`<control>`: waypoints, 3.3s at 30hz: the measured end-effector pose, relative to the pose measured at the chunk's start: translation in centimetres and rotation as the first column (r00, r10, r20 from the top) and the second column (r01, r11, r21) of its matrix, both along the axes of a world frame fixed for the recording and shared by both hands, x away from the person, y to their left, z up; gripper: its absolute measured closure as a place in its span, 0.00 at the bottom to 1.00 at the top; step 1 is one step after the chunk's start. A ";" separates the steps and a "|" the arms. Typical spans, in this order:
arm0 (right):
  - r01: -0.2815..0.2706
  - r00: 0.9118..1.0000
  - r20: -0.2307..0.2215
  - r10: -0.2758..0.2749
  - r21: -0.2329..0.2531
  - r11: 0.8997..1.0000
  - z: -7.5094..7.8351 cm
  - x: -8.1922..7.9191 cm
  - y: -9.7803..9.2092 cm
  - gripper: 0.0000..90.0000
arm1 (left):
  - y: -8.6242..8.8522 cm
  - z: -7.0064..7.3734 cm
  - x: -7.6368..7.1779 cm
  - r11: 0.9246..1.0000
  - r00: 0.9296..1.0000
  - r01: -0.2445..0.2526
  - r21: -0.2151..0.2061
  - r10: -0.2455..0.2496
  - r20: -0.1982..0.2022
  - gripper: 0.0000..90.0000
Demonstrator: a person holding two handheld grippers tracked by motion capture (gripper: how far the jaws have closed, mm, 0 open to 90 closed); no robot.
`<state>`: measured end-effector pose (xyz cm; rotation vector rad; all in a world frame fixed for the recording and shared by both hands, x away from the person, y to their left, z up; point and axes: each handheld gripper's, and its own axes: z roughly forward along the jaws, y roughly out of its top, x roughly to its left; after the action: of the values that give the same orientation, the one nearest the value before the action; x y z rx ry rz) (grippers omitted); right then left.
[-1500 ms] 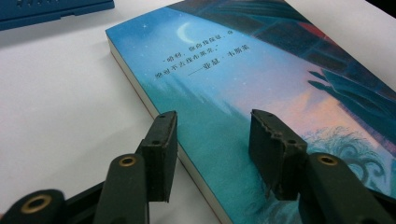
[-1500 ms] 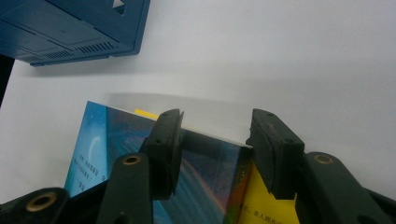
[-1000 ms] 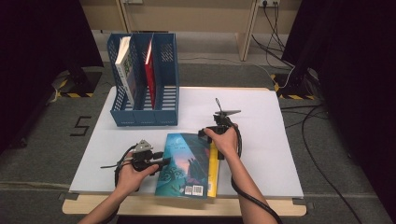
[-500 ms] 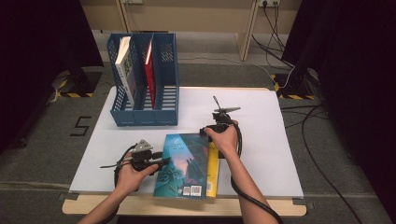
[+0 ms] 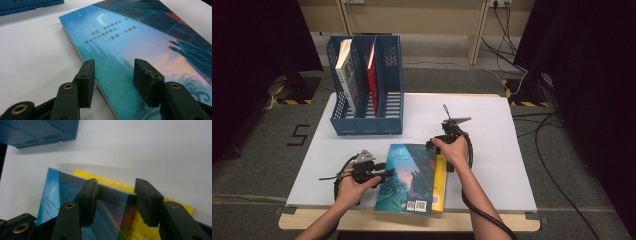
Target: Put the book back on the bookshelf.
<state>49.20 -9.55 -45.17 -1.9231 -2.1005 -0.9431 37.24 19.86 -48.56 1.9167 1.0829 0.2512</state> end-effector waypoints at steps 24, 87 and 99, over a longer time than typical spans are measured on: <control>0.011 0.999 0.041 -0.011 0.013 1.000 2.0 -0.7 -0.1 0.75 | 0.1 0.0 0.1 1.000 1.000 -0.014 0.009 0.014 0.005 0.58; -0.011 0.998 -0.053 0.016 0.097 0.995 1.8 -0.4 0.0 0.71 | -1.2 0.3 2.5 1.000 1.000 0.007 -0.006 -0.007 -0.026 0.68; -0.002 0.999 -0.046 0.008 0.136 0.991 2.6 -0.9 -0.1 0.81 | -0.9 0.3 2.8 1.000 0.999 -0.011 -0.013 0.011 -0.044 0.60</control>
<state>48.34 -9.69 -42.58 -1.8538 -1.9601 -1.0031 40.07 18.99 -48.28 1.9125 1.1215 0.2084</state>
